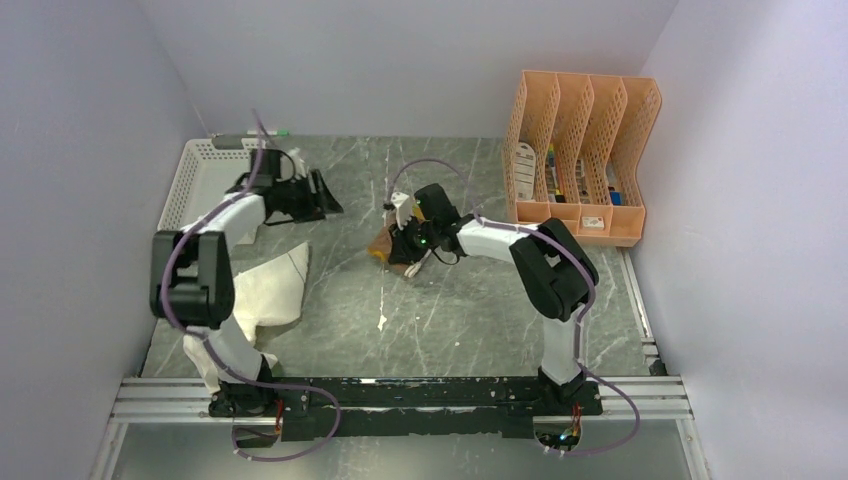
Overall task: Roll the towels
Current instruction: Roll the towel at the center of the board.
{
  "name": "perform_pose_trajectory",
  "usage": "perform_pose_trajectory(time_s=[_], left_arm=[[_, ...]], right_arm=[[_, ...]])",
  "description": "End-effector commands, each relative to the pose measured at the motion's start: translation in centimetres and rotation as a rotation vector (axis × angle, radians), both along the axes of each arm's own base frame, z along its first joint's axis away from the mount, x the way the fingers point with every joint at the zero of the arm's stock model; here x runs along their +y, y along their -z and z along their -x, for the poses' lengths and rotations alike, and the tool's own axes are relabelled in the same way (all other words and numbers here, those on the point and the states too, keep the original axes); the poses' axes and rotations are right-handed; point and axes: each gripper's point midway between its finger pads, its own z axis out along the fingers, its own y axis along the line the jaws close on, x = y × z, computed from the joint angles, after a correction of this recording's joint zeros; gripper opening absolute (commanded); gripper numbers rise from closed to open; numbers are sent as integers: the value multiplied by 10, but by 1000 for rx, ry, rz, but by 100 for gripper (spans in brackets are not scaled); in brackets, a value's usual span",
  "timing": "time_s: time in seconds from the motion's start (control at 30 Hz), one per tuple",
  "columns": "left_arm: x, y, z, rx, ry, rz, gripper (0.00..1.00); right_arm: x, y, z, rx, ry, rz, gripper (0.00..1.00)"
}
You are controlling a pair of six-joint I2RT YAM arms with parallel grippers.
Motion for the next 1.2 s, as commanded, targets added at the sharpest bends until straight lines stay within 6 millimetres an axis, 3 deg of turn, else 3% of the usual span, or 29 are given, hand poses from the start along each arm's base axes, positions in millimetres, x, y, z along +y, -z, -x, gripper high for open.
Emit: perform_pose_trajectory(time_s=[0.0, 0.1, 0.17, 0.37, 0.5, 0.8, 0.97, 1.17], left_arm=[[14, -59, -6, -140, -30, 5, 72], [2, -70, 8, -176, 34, 70, 72], [-8, -68, 21, -163, 86, 118, 72], [-42, -31, 68, -92, 238, 58, 72], [-55, -3, 91, -23, 243, 67, 71], [-71, 29, 85, 44, 233, 69, 71], [-75, 34, 67, 42, 219, 72, 70], [-84, 28, 53, 21, 237, 101, 70]], right_arm=[[13, -35, 24, 288, -80, -239, 14], [10, -51, 20, 426, -82, -358, 17], [8, -51, 18, 531, -76, -419, 20], [11, -39, 13, 703, -52, -460, 24], [14, -31, 13, 798, -33, -494, 25], [18, -29, 12, 883, -6, -555, 26], [17, -22, 13, 887, 7, -532, 28], [13, 2, 13, 895, 55, -448, 31]])
